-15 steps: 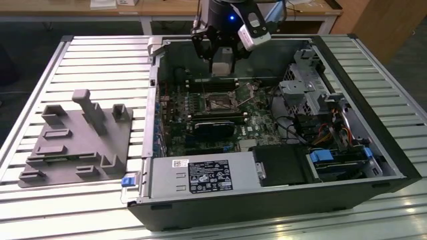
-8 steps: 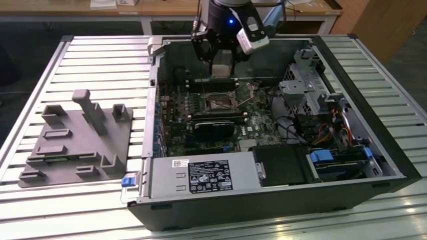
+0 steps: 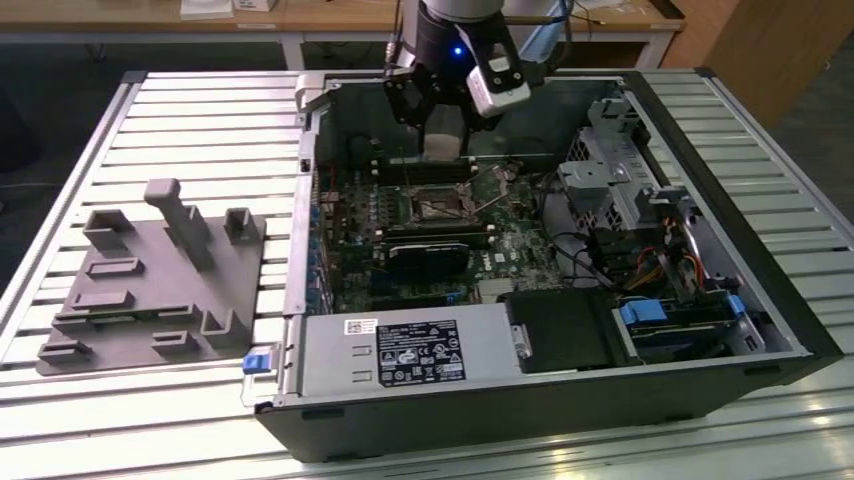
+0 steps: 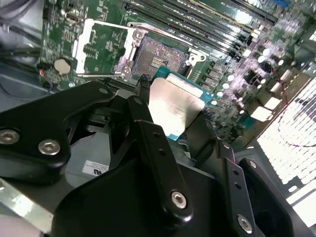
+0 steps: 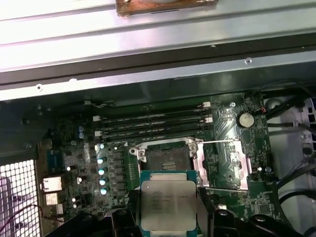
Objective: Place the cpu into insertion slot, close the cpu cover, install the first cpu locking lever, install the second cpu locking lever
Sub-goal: 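Place the cpu into insertion slot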
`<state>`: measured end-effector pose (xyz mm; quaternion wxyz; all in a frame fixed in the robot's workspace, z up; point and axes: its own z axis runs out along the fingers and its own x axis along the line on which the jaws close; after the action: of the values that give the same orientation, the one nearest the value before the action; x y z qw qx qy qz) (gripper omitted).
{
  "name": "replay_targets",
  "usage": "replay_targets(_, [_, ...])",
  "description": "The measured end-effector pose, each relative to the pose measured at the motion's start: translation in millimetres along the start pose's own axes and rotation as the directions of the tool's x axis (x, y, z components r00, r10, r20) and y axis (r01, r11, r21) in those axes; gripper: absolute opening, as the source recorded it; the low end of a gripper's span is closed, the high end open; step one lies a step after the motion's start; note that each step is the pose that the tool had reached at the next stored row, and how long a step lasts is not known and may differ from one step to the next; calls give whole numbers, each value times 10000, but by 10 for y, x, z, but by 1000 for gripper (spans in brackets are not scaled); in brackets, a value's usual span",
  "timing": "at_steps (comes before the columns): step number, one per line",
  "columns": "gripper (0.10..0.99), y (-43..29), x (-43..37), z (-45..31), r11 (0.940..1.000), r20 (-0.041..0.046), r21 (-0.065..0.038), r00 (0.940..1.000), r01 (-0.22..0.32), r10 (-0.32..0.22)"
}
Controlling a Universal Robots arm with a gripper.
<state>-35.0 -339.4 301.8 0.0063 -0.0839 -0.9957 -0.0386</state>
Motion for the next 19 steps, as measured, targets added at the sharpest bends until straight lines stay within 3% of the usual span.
replay_targets(5, [537, -3, -1, 35, 9959, 68, -20, 9959, -907, 907])
replay_targets(9, [537, -5, -1, 64, 9866, 122, -41, 9865, -1634, 1634])
replay_targets(15, [537, -8, -2, 105, 9633, 197, -79, 9631, -2685, 2686])
replay_targets(19, [537, -10, -3, 136, 9410, 245, -109, 9407, -3382, 3384])
